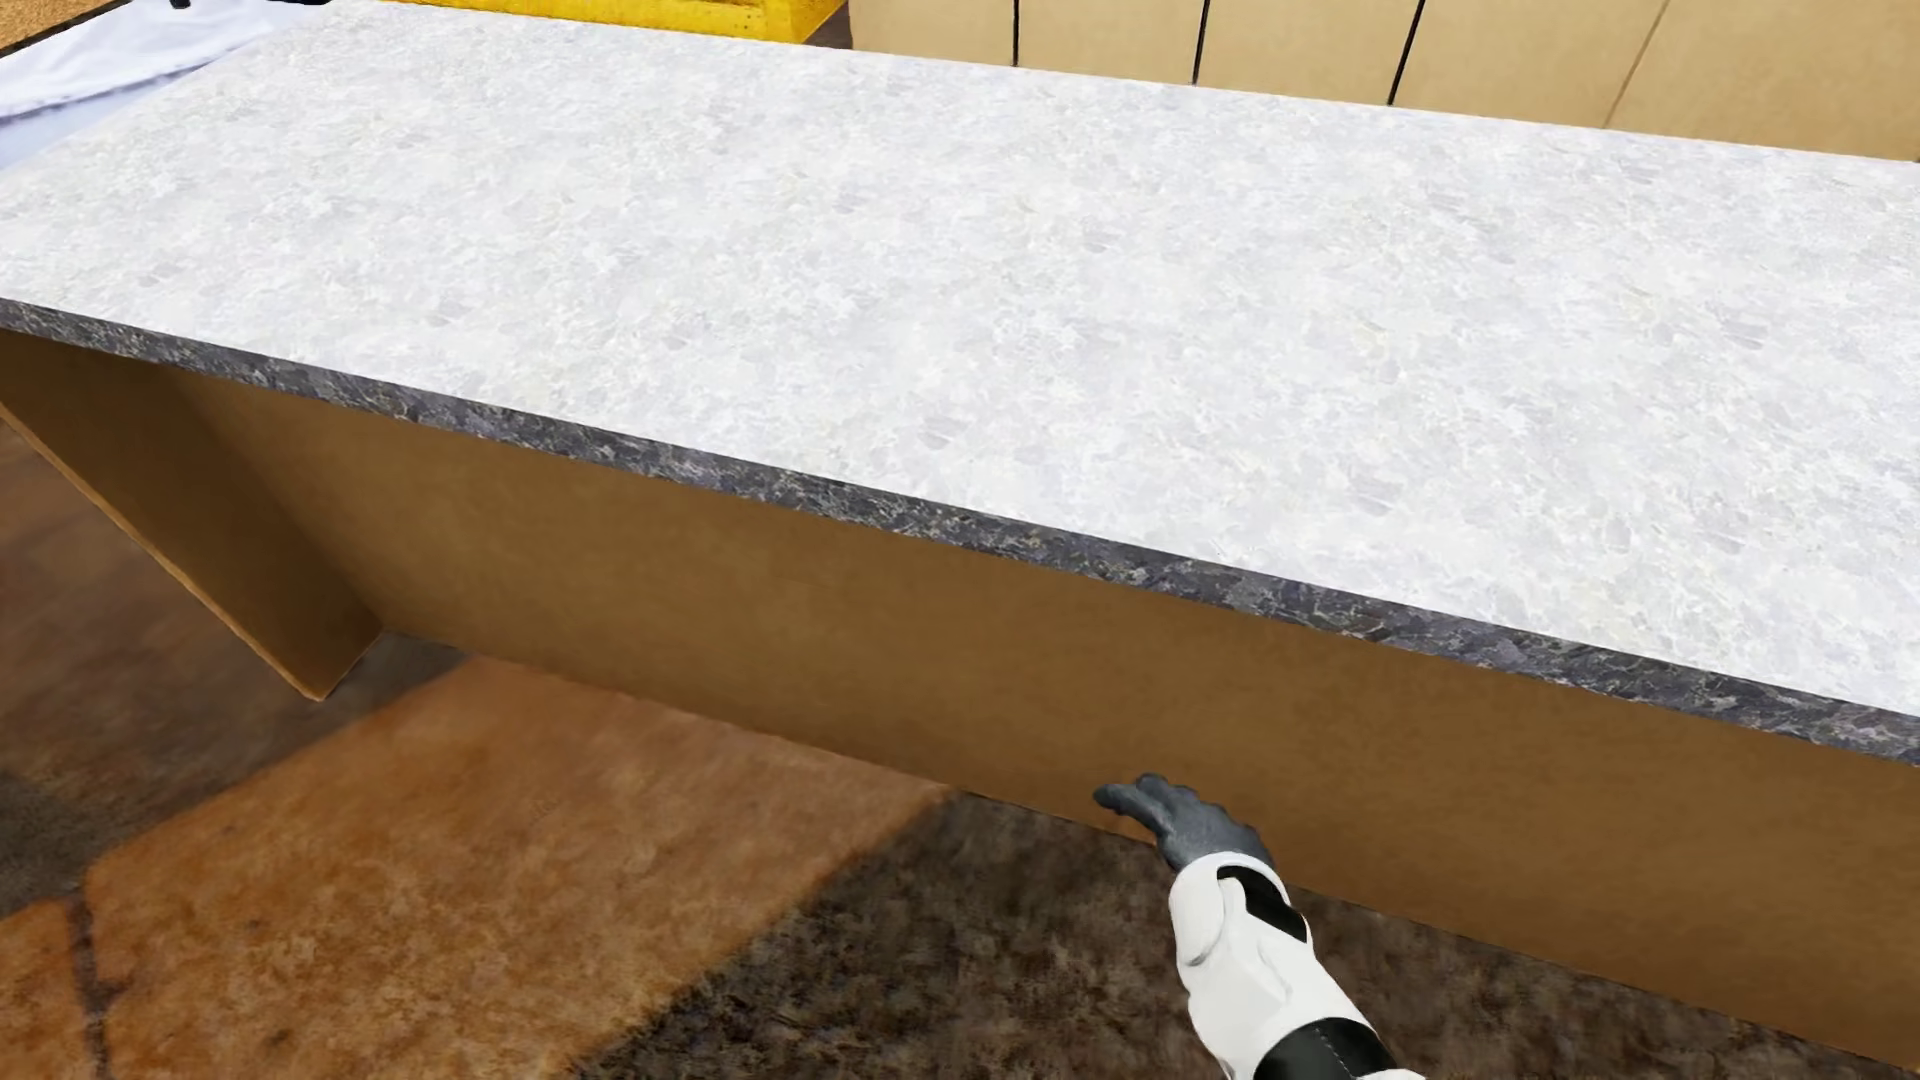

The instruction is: Walk towards the counter

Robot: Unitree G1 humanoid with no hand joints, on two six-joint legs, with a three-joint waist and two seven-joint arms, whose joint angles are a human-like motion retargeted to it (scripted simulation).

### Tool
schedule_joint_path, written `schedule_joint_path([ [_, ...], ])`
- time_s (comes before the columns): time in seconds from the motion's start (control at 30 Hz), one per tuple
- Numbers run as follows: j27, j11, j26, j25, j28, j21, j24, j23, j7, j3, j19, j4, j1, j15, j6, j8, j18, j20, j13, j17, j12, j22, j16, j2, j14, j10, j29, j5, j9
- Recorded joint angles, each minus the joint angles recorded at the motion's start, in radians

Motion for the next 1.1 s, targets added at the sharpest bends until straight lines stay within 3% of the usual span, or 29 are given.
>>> schedule_joint_path([
  [0.03, -0.011, -0.003, -0.001, -0.003, 0.009, 0.001, 0.008, -0.025, 0.04, 0.001, 0.004, 0.009, 0.026, -0.004, 0.007, 0.01, 0.017, 0.003, -0.008, -0.007, 0.002, -0.014, -0.002, 0.0, -0.022, -0.035, -0.014, 0.005, -0.006],
  [0.13, -0.014, -0.021, 0.004, 0.031, 0.021, -0.063, 0.032, -0.076, 0.064, 0.003, 0.017, -0.017, 0.07, -0.008, 0.009, 0.015, -0.013, -0.011, 0.051, 0.003, -0.059, -0.047, 0.002, 0.007, 0.006, -0.131, -0.057, -0.017, -0.02],
  [0.23, 0.011, -0.05, -0.037, 0.077, 0.061, -0.102, 0.036, -0.02, 0.056, -0.01, 0.03, -0.057, 0.098, -0.014, -0.007, -0.017, -0.049, -0.028, 0.157, 0.037, -0.133, -0.139, 0.015, 0.037, 0.027, -0.195, -0.048, -0.056, -0.033],
  [0.33, 0.097, -0.074, -0.091, 0.087, 0.139, -0.07, -0.009, 0.148, 0.017, -0.017, 0.043, -0.106, 0.131, -0.02, -0.024, -0.062, -0.032, -0.04, 0.267, 0.061, -0.196, -0.218, -0.014, 0.075, 0.049, -0.259, 0.052, -0.093, -0.045],
  [0.43, 0.192, -0.082, -0.135, 0.101, 0.127, -0.039, -0.018, 0.292, -0.008, -0.018, 0.052, -0.131, 0.149, -0.029, -0.042, -0.093, -0.028, -0.082, 0.372, 0.105, -0.224, -0.261, -0.02, 0.102, 0.052, -0.281, 0.167, -0.116, -0.049],
  [0.47, 0.195, -0.081, -0.139, 0.112, 0.123, -0.046, -0.02, 0.292, -0.015, -0.021, 0.055, -0.136, 0.15, -0.033, -0.047, -0.1, -0.027, -0.096, 0.412, 0.114, -0.227, -0.267, -0.023, 0.107, 0.05, -0.28, 0.176, -0.121, -0.048],
  [0.57, 0.135, -0.076, -0.117, 0.076, 0.117, -0.011, -0.029, 0.235, -0.016, -0.033, 0.061, -0.143, 0.157, -0.042, -0.062, -0.103, -0.025, -0.112, 0.518, 0.102, -0.207, -0.237, -0.028, 0.117, 0.039, -0.274, 0.187, -0.13, -0.044],
  [0.63, 0.13, -0.071, -0.074, 0.095, 0.111, -0.049, -0.029, 0.198, -0.001, -0.041, 0.064, -0.14, 0.165, -0.045, -0.069, -0.088, -0.024, -0.09, 0.542, 0.099, -0.188, -0.171, -0.036, 0.116, 0.03, -0.267, 0.16, -0.129, -0.039],
  [0.73, 0.149, -0.065, 0.023, 0.067, 0.101, -0.044, -0.04, 0.18, 0.041, -0.044, 0.066, -0.124, 0.177, -0.044, -0.076, -0.045, -0.02, -0.004, 0.48, 0.081, -0.17, -0.041, -0.052, 0.106, 0.013, -0.254, 0.146, -0.115, -0.033],
  [0.8, 0.135, -0.062, 0.063, 0.05, 0.089, -0.042, -0.036, 0.168, 0.072, -0.041, 0.066, -0.107, 0.182, -0.042, -0.077, -0.012, -0.02, 0.032, 0.408, 0.06, -0.155, 0.021, -0.058, 0.097, 0.0, -0.241, 0.141, -0.101, -0.03],
  [0.97, 0.073, -0.06, 0.012, 0.026, 0.077, -0.039, -0.019, 0.077, 0.111, -0.021, 0.066, -0.083, 0.176, -0.035, -0.075, 0.029, -0.019, 0.066, 0.26, 0.036, -0.121, -0.015, -0.066, 0.075, -0.009, -0.226, 0.053, -0.078, -0.024],
  [1.1, 0.043, -0.062, -0.03, 0.028, 0.091, -0.019, -0.002, 0.019, 0.089, -0.011, 0.064, -0.089, 0.15, -0.032, -0.077, 0.008, -0.018, 0.06, 0.213, 0.028, -0.146, -0.094, -0.054, 0.067, 0.0, -0.223, 0.032, -0.083, -0.019],
])
